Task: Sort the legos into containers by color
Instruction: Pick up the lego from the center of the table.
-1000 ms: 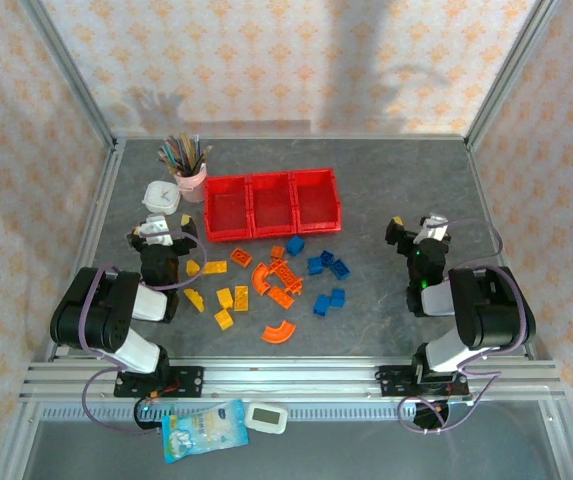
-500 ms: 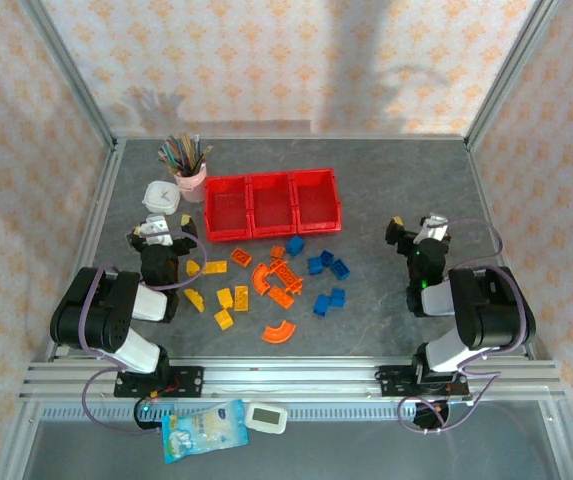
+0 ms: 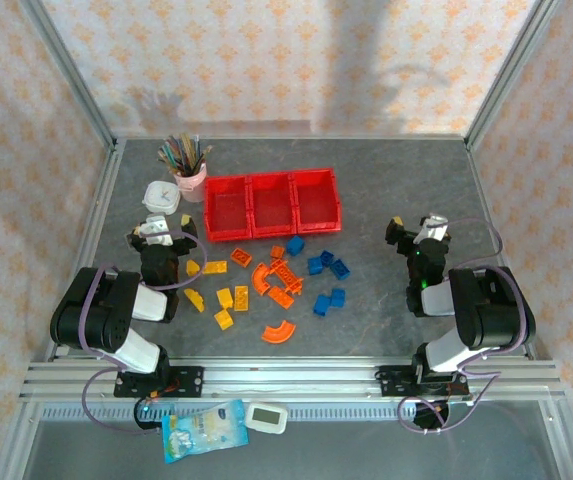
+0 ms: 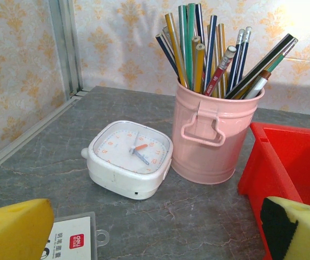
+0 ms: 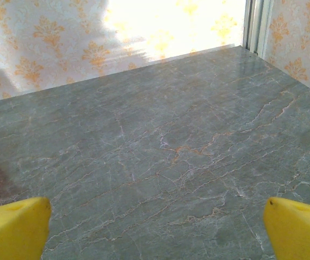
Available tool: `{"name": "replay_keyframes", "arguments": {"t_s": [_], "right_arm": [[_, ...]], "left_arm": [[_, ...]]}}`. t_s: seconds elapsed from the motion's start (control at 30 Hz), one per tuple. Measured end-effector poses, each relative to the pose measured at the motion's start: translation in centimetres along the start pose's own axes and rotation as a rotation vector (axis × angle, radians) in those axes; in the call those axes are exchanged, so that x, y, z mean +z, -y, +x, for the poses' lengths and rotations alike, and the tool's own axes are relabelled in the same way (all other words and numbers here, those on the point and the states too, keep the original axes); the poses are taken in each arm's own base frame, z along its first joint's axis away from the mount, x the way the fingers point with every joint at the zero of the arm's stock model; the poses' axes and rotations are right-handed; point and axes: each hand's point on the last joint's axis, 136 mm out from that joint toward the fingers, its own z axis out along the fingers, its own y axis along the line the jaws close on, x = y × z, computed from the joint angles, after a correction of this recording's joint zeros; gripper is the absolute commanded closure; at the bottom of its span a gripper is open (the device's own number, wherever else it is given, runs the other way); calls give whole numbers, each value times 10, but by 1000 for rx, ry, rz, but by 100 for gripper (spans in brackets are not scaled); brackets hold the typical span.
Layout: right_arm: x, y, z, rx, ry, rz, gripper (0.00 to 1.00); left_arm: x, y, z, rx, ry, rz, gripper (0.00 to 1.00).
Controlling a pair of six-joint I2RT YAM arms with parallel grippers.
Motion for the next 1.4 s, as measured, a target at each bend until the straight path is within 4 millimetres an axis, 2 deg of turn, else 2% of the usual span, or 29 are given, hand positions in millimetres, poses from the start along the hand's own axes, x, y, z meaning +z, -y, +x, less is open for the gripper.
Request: {"name": "replay_keyframes", "arguments": {"t_s": [0.1, 0.2, 0.43, 0.57, 0.7, 0.77, 0.9, 1.07, 1.13, 1.27, 1.4], "right_arm": [[0, -1, -1, -1, 1, -5, 0], [-3, -3, -11, 2, 28, -12, 0], [-15, -6, -54, 31, 106, -8, 0], [-21, -10, -81, 85, 138, -16, 0], [-27, -15, -109, 229, 142, -31, 0], [-27, -16, -115, 289, 122, -32, 0], [-25, -24, -100, 371, 23, -64, 0], [-27, -34, -72, 408, -109, -93, 0], [-29, -45, -64, 400, -155, -119, 0], [-35, -74, -62, 379, -206, -193, 0], [-40, -91, -57, 360, -251, -241, 0]], "left_arm": [[0, 1, 0, 0, 0, 3, 0], [-5, 0, -8, -8, 22, 6, 0], [-23, -3, -52, -55, 124, 8, 0], [-31, -5, -66, -101, 131, 11, 0], [-38, -5, -81, -216, 139, 21, 0], [-43, -5, -90, -290, 149, 32, 0], [-53, -7, -99, -432, 163, 51, 0], [-54, -5, -87, -529, 76, 59, 0], [-53, 2, -84, -545, 24, 84, 1], [-52, 20, -87, -561, -66, 154, 1], [-57, 39, -83, -559, -161, 210, 1]]}}
